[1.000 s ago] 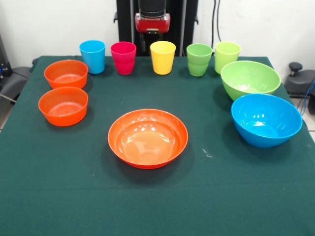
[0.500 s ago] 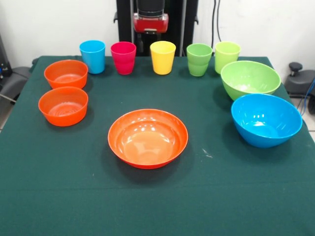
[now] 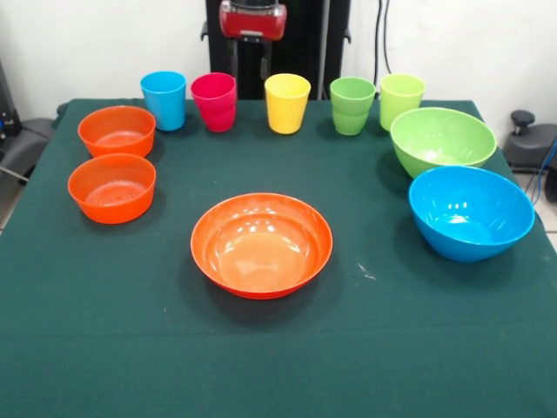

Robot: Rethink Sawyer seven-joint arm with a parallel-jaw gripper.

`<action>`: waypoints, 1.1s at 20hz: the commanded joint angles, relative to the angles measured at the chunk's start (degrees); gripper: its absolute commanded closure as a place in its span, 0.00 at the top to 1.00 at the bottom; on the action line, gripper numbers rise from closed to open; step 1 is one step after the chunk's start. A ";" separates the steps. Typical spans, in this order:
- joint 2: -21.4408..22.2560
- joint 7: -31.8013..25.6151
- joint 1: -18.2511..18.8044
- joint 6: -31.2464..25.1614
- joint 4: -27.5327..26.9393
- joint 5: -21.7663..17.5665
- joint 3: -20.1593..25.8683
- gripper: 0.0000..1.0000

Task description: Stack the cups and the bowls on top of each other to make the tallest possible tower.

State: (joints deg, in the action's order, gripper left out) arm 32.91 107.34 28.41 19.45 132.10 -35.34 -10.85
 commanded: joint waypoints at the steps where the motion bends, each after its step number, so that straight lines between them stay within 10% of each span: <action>1: 11.16 6.01 2.05 -10.97 2.74 1.02 11.20 1.00; 22: 10.00 8.30 -0.46 -9.88 0.40 3.93 12.78 1.00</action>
State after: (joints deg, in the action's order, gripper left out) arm 44.04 107.34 29.77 13.02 135.55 -34.86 -5.05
